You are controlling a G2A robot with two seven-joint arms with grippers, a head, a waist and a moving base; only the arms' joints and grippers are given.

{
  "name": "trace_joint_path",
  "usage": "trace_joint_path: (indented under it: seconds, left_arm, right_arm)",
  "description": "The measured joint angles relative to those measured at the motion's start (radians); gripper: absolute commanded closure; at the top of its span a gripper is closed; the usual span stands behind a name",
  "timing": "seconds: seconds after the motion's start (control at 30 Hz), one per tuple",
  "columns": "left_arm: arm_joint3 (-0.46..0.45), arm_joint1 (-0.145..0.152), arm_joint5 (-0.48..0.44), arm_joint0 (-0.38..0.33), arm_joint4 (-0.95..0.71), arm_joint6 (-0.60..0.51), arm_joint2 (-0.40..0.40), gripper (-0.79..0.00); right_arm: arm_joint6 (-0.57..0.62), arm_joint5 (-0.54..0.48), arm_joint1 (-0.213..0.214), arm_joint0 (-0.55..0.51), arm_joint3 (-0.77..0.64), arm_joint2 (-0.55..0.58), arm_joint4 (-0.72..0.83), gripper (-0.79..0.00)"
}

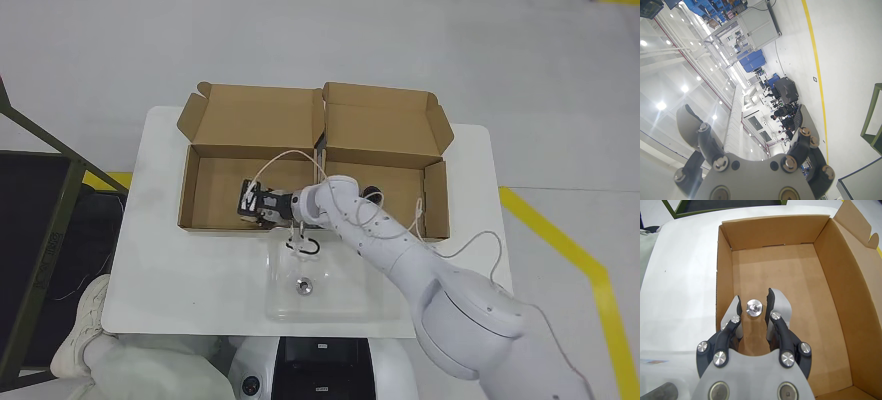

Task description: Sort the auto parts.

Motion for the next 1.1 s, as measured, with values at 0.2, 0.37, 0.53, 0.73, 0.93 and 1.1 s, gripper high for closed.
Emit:
trace_joint_path:
  seconds: [0.2, 0.37, 0.53, 0.73, 0.93, 1.1]
  left_arm:
    - [0.000, 0.000, 0.000, 0.000, 0.000, 0.000, 0.000, -0.785]
    - [0.000, 0.000, 0.000, 0.000, 0.000, 0.000, 0.000, -0.785]
    - [0.000, 0.000, 0.000, 0.000, 0.000, 0.000, 0.000, -0.785]
    - [0.000, 0.000, 0.000, 0.000, 0.000, 0.000, 0.000, -0.785]
    - [0.000, 0.000, 0.000, 0.000, 0.000, 0.000, 0.000, -0.785]
    - [0.000, 0.000, 0.000, 0.000, 0.000, 0.000, 0.000, -0.785]
  right_arm:
    - [-0.067, 0.011, -0.004, 0.021, 0.010, 0.016, -0.008, -0.332]
    - [-0.126, 0.011, 0.003, 0.042, -0.006, 0.030, -0.028, -0.348]
    - [-0.161, 0.009, 0.019, 0.056, -0.049, 0.041, -0.062, -0.360]
    - [-0.153, 0.001, 0.051, 0.048, -0.132, 0.060, -0.108, -0.369]
    - [-0.129, -0.008, 0.105, 0.006, -0.241, 0.106, -0.138, -0.376]
    - [-0.067, -0.017, 0.167, -0.061, -0.388, 0.168, -0.169, -0.391]
